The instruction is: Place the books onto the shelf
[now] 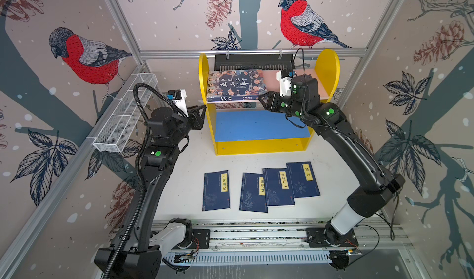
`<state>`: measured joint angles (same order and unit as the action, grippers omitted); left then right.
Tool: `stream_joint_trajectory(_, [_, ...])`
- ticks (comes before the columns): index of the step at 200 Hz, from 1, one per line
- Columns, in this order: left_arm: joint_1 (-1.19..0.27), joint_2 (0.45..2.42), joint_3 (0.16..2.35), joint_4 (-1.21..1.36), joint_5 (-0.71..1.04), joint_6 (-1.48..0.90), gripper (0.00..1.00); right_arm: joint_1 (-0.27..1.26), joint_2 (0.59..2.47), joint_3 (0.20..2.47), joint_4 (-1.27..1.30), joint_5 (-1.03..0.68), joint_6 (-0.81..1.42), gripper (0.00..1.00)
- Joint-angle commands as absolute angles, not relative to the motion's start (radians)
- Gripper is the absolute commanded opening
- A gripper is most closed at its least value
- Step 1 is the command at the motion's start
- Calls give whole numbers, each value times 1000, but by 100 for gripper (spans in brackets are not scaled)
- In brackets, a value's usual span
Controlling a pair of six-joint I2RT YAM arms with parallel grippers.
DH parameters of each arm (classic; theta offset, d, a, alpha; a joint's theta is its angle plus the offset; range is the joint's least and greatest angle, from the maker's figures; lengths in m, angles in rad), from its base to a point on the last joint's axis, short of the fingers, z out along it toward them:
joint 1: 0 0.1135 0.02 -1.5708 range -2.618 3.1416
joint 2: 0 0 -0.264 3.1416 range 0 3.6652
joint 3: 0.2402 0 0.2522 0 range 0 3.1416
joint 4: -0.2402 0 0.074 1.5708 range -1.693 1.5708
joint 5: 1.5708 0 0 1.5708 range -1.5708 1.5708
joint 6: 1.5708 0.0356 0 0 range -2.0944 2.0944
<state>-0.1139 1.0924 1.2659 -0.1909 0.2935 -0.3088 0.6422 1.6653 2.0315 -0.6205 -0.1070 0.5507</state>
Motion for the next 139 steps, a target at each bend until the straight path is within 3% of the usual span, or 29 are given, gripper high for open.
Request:
stream_joint_trajectory(1, [-112, 1087, 1276, -195, 315, -328, 40, 643, 1672, 2030, -581, -136, 558, 51])
stream_joint_trajectory(65, [-112, 1080, 1276, -210, 325, -345, 40, 639, 1669, 2023, -581, -144, 563, 51])
stream_joint_trajectory(92, [-112, 1070, 1277, -229, 328, -357, 40, 631, 1653, 2019, -585, -100, 570, 57])
stream_joint_trajectory(124, [-112, 1041, 1254, -296, 354, -381, 41, 612, 1554, 1952, -527, -44, 583, 60])
stream_joint_trajectory(139, [-112, 1018, 1219, -334, 386, -400, 46, 610, 1480, 1897, -496, -23, 586, 60])
